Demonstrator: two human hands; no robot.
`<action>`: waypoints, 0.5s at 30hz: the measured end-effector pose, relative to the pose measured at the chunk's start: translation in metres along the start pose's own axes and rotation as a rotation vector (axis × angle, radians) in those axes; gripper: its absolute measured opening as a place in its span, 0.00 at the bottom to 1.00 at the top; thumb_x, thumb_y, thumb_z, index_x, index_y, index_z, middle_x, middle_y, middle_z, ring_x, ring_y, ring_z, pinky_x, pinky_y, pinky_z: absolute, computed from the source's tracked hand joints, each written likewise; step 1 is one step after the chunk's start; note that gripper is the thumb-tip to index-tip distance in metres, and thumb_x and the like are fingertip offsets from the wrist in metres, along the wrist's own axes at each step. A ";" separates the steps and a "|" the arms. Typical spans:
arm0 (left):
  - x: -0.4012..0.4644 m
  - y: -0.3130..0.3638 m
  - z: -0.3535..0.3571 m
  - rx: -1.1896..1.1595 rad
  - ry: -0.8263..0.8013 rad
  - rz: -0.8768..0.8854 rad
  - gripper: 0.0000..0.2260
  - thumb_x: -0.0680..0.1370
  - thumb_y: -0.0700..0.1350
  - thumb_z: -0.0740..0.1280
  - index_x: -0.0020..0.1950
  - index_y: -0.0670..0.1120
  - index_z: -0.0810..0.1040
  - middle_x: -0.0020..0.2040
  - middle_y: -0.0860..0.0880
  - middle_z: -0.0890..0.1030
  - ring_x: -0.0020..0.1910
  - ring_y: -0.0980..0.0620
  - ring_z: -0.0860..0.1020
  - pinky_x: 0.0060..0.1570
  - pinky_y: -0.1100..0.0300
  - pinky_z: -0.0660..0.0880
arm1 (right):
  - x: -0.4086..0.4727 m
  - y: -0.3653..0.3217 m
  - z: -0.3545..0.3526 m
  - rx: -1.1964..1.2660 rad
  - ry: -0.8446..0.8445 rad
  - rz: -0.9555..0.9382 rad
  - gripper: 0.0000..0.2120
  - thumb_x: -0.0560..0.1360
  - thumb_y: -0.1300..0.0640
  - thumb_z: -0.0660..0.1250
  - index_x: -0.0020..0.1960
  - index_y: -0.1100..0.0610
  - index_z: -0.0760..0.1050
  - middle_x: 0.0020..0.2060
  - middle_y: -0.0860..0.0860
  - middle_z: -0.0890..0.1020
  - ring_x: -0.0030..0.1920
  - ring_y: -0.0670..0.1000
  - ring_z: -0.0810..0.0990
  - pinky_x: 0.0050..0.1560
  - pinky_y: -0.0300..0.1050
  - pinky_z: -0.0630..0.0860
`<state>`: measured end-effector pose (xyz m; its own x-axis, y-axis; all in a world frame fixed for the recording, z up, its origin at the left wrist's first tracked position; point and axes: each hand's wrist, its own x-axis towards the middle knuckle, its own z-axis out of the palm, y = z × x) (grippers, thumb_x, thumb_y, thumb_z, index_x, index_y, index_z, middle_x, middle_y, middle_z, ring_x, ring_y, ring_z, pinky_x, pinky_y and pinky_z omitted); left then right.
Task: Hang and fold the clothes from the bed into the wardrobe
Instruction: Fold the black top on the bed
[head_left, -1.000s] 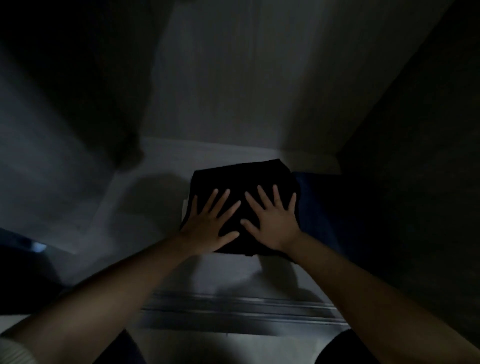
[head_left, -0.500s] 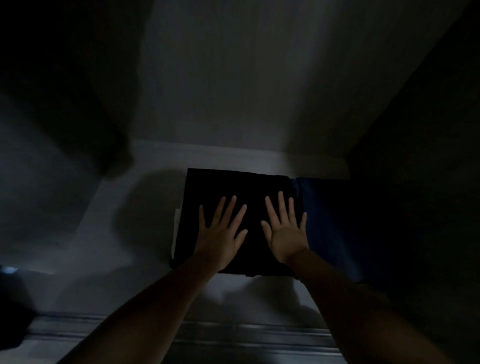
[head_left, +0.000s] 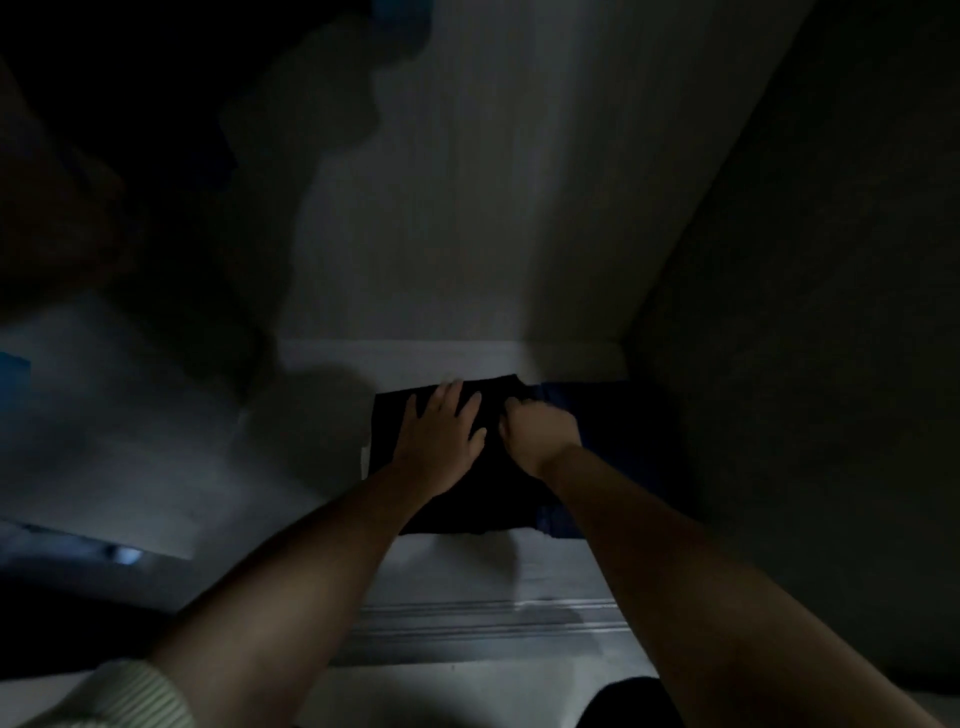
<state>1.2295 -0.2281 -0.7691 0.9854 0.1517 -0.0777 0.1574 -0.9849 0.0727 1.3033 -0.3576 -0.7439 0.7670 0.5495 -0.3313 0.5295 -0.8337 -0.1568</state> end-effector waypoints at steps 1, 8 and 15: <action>-0.003 0.006 -0.021 -0.024 0.013 0.004 0.20 0.81 0.52 0.54 0.72 0.48 0.68 0.72 0.43 0.66 0.71 0.46 0.64 0.66 0.49 0.63 | -0.012 -0.003 -0.017 0.012 0.026 -0.010 0.14 0.82 0.54 0.54 0.60 0.60 0.72 0.57 0.58 0.78 0.55 0.58 0.77 0.42 0.43 0.68; -0.039 0.045 -0.195 -0.196 -0.047 0.010 0.11 0.80 0.44 0.58 0.50 0.42 0.80 0.50 0.43 0.81 0.48 0.44 0.78 0.38 0.59 0.64 | -0.114 -0.020 -0.156 0.020 0.129 0.004 0.15 0.81 0.51 0.54 0.53 0.58 0.76 0.49 0.56 0.82 0.48 0.58 0.80 0.39 0.43 0.67; -0.081 0.080 -0.338 -0.191 -0.044 0.029 0.11 0.79 0.46 0.58 0.48 0.44 0.78 0.49 0.44 0.81 0.45 0.44 0.78 0.35 0.60 0.64 | -0.211 -0.030 -0.272 -0.001 0.193 -0.018 0.15 0.80 0.51 0.54 0.52 0.57 0.76 0.46 0.56 0.83 0.44 0.58 0.81 0.36 0.43 0.64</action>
<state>1.1849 -0.2910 -0.4209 0.9865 0.1159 -0.1158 0.1429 -0.9544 0.2622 1.2240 -0.4340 -0.4163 0.8127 0.5647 -0.1439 0.5440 -0.8237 -0.1600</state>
